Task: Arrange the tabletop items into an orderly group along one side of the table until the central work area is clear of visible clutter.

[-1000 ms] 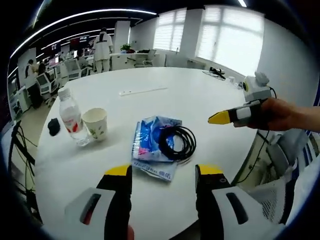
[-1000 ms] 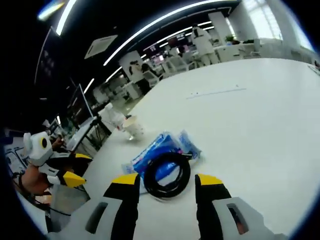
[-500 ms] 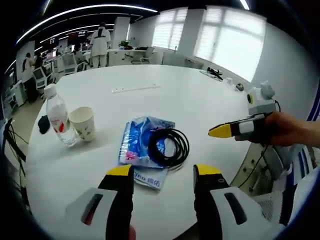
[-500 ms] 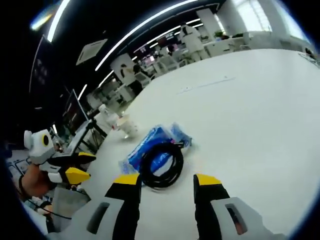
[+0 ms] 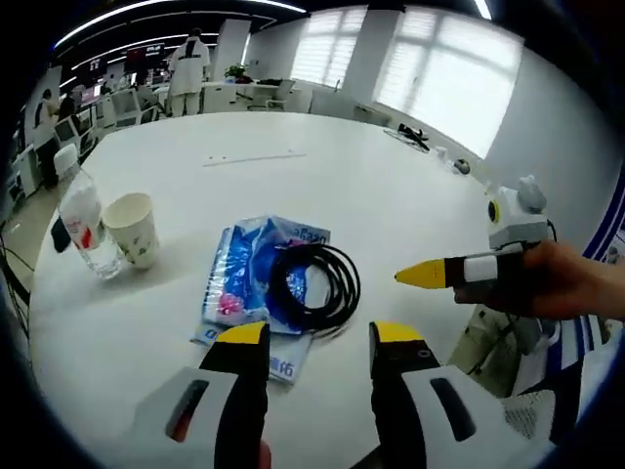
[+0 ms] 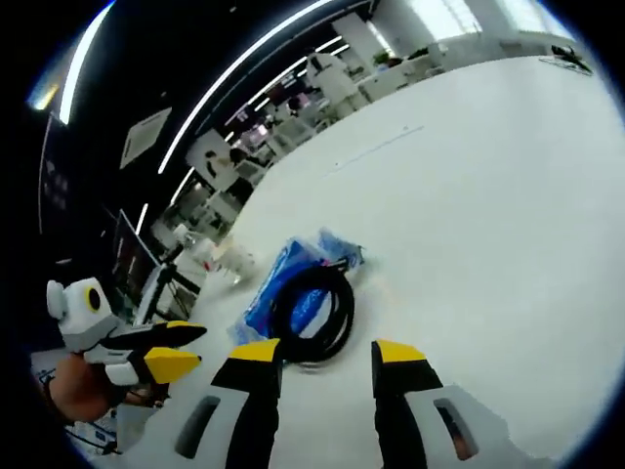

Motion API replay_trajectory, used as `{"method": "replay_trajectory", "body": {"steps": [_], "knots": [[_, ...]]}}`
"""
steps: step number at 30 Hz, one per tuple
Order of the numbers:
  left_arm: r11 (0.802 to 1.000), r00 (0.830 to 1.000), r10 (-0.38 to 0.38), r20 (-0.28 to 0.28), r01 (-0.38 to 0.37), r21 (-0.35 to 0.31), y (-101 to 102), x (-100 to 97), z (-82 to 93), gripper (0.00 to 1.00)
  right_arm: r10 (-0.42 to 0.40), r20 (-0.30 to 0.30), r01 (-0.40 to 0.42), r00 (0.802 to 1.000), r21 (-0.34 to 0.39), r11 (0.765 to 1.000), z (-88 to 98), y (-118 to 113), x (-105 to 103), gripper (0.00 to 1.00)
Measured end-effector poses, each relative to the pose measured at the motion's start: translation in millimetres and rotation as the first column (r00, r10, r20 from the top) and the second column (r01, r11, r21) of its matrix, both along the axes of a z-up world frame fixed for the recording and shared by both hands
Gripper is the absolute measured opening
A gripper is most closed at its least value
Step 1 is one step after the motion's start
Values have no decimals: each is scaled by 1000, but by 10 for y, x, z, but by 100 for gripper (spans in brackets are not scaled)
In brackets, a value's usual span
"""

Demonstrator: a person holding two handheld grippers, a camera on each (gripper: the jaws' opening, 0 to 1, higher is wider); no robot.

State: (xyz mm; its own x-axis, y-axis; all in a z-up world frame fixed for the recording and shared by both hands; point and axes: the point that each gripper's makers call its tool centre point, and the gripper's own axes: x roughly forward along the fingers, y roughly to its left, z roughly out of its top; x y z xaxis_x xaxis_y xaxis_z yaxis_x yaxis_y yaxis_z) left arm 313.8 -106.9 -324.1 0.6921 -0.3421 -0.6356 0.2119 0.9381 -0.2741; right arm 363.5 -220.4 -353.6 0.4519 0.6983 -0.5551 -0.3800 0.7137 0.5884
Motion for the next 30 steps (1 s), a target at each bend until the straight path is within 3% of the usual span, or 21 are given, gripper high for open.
{"method": "replay_trajectory", "body": {"steps": [7, 8, 14, 16, 18, 23, 26, 30], "knots": [[999, 999, 32, -34, -33, -32, -141, 192, -317, 36, -10, -54, 11, 998, 6, 1000, -152, -87, -103, 31], [998, 998, 44, -44, -46, -38, -180, 205, -304, 36, -13, -63, 14, 998, 6, 1000, -249, -125, -74, 30], [995, 994, 89, -66, -92, -41, -145, 256, -369, 33, -55, -89, 60, 995, 48, 997, -190, -54, -16, 28], [992, 991, 121, -62, -123, -24, -29, 346, -404, 31, -160, -167, 179, 973, 106, 978, -208, 14, 71, 26], [986, 985, 157, -76, -160, -39, 6, 388, -423, 28, -203, -199, 232, 959, 137, 963, -266, 70, 178, 24], [980, 979, 183, -89, -189, -68, -19, 546, -498, 27, -196, -215, 226, 957, 127, 966, -237, 276, 184, 24], [978, 975, 196, -100, -202, -58, -27, 529, -550, 25, -184, -220, 211, 958, 108, 971, -245, 318, 139, 23], [979, 974, 195, -112, -199, -30, -32, 473, -595, 22, -217, -261, 255, 941, 121, 959, -314, 328, 156, 21]]}}
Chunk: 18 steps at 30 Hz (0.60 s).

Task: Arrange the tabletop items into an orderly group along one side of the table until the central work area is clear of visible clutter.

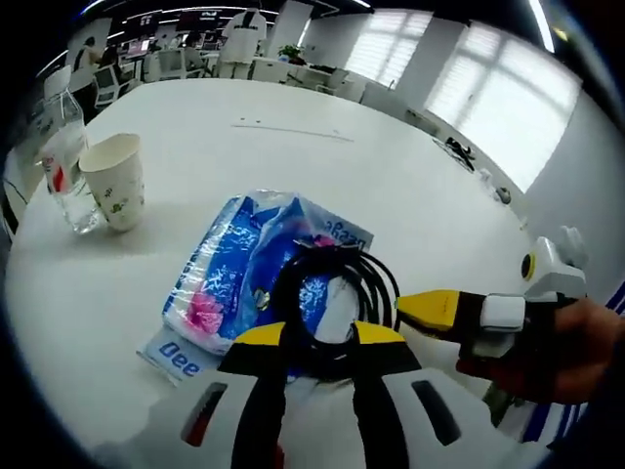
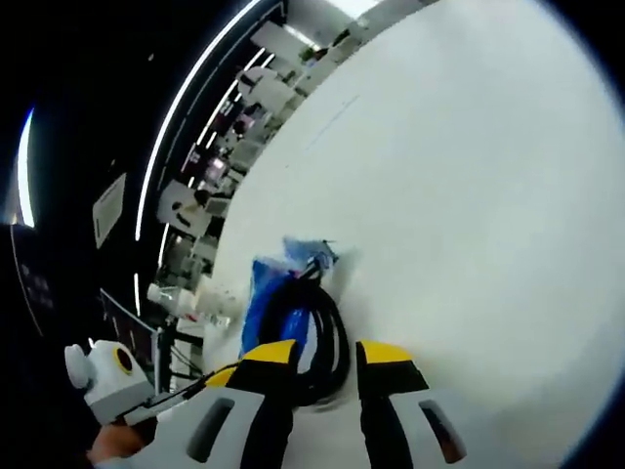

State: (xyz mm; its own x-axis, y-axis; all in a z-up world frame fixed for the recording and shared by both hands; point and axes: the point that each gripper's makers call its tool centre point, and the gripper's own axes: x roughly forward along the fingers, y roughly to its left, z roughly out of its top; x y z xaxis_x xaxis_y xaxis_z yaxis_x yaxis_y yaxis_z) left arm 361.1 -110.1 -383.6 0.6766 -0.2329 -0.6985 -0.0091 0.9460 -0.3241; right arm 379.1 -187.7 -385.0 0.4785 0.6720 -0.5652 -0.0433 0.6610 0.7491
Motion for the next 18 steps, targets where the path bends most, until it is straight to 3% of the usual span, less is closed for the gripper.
{"method": "replay_trajectory", "body": {"steps": [8, 13, 18], "knots": [[999, 1000, 13, -22, -12, 36, -17, -67, 9, 19, 21, -5, -21, 1000, -8, 1000, -94, 80, 22, 18], [999, 1000, -6, -30, 8, 53, -36, -144, 34, 19, 9, -4, -9, 1000, -25, 1000, -134, 24, 41, 5], [998, 999, -18, -37, 20, 55, -25, -139, 26, 17, 19, 5, -19, 1000, -10, 1000, -114, 13, 24, 2]]}}
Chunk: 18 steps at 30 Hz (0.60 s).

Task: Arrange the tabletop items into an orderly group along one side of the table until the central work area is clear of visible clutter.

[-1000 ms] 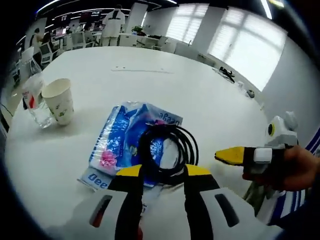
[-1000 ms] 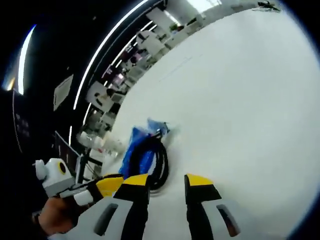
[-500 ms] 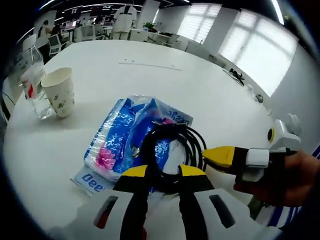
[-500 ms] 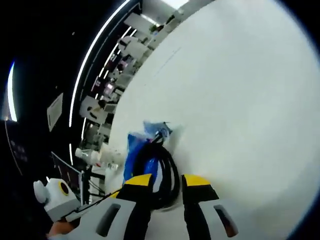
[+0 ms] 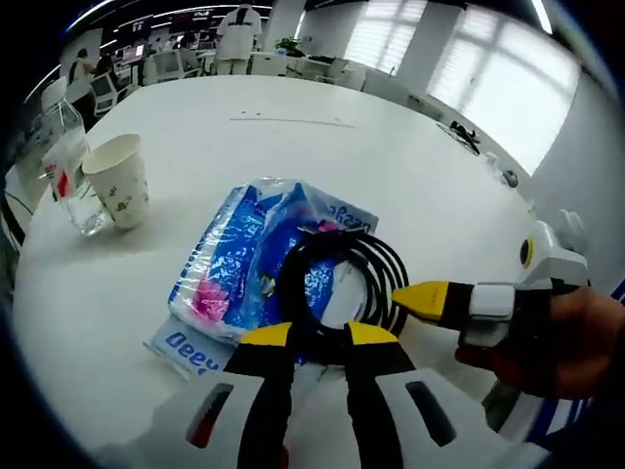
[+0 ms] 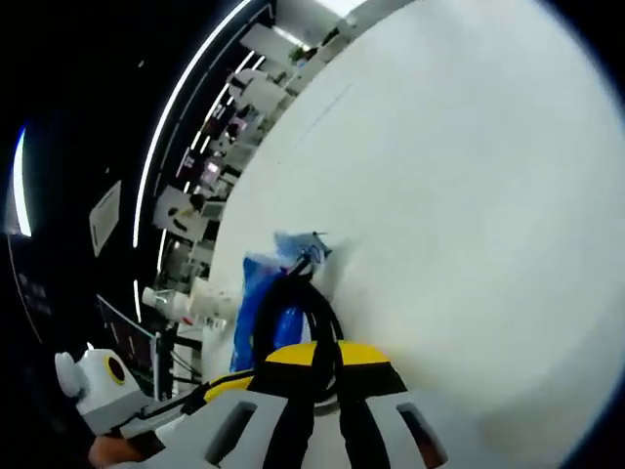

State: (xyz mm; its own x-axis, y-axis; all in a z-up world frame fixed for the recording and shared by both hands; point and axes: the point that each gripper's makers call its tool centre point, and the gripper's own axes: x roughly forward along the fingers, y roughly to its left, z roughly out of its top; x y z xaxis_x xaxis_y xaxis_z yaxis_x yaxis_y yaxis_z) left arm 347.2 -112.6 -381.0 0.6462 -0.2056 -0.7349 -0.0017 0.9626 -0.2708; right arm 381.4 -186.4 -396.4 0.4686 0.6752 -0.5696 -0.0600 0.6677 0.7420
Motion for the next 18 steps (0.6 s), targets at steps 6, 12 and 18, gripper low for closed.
{"method": "replay_trajectory", "body": {"steps": [6, 12, 18], "knots": [[1000, 1000, -22, -17, 22, 7, -12, -15, -59, 16, 34, 1, -34, 999, 0, 999, 89, -30, -132, 0], [999, 999, -36, -35, 37, 22, -28, -118, -74, 19, 41, 4, -41, 999, 2, 999, 82, -99, -164, 0], [998, 997, -56, -43, 57, 15, -83, -157, -98, 20, 97, 32, -96, 995, -23, 995, 69, -163, -261, 0]]}}
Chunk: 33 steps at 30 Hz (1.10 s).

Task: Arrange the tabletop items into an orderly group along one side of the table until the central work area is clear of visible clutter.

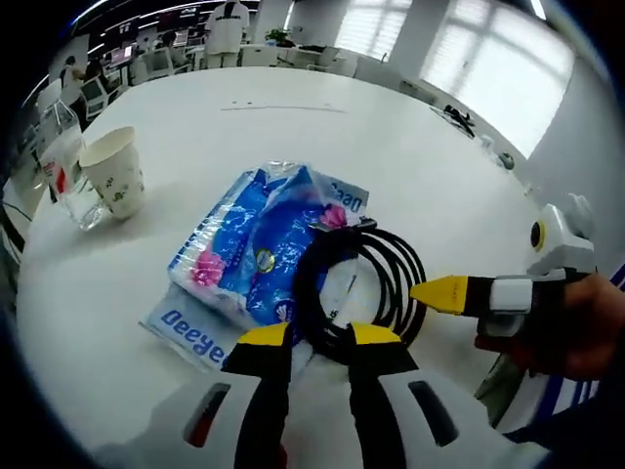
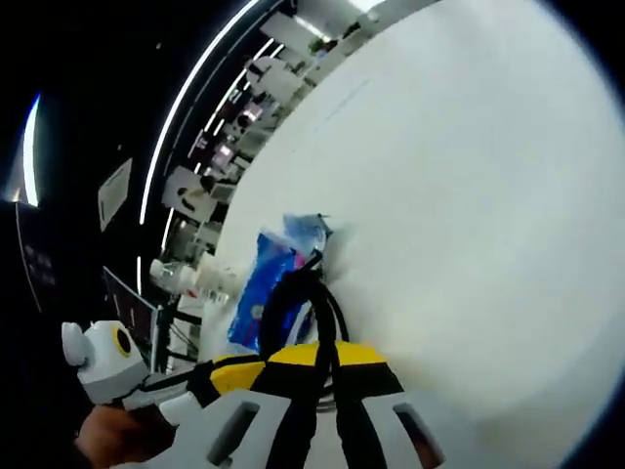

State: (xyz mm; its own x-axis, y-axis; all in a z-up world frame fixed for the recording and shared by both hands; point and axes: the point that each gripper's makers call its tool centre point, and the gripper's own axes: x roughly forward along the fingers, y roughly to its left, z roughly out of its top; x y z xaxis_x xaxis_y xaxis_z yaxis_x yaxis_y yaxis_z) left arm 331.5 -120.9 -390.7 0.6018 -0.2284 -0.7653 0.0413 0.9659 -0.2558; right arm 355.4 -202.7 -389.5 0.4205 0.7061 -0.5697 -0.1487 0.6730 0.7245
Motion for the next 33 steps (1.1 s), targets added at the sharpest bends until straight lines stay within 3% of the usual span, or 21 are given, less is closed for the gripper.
{"method": "replay_trajectory", "body": {"steps": [7, 11, 13, 16, 21, 26, 28, 30, 33], "knots": [[1000, 1000, -22, -10, 22, -8, -93, -3, -69, 20, 66, 24, -66, 998, -6, 998, -53, -53, -143, 0], [1000, 999, -25, -28, 25, 3, -86, -37, -116, 20, 197, 84, -187, 977, -116, 976, -128, -59, -252, 1], [1000, 999, -25, -33, 26, 5, -80, -50, -132, 19, 220, 91, -206, 971, -144, 968, -139, -48, -267, 2], [1000, 999, -29, -35, 30, 10, -75, -52, -144, 19, 246, 111, -224, 963, -178, 958, -123, -20, -236, 5], [999, 999, -34, -39, 34, 18, -51, -58, -171, 18, 248, 121, -219, 961, -214, 952, -158, -82, -61, 21], [999, 999, -28, -42, 29, 19, -24, -69, -191, 16, 260, 129, -226, 957, -232, 946, -183, 1, 27, 23], [999, 999, -29, -42, 30, 21, -29, -85, -177, 16, 282, 139, -244, 949, -241, 939, -154, 37, -2, 25], [999, 999, -31, -41, 32, 23, -38, -102, -160, 16, 305, 160, -258, 939, -262, 930, -158, 86, 137, 26], [999, 999, -29, -41, 30, 21, -48, -118, -152, 16, 334, 160, -288, 929, -254, 923, -132, 201, 110, 27]]}}
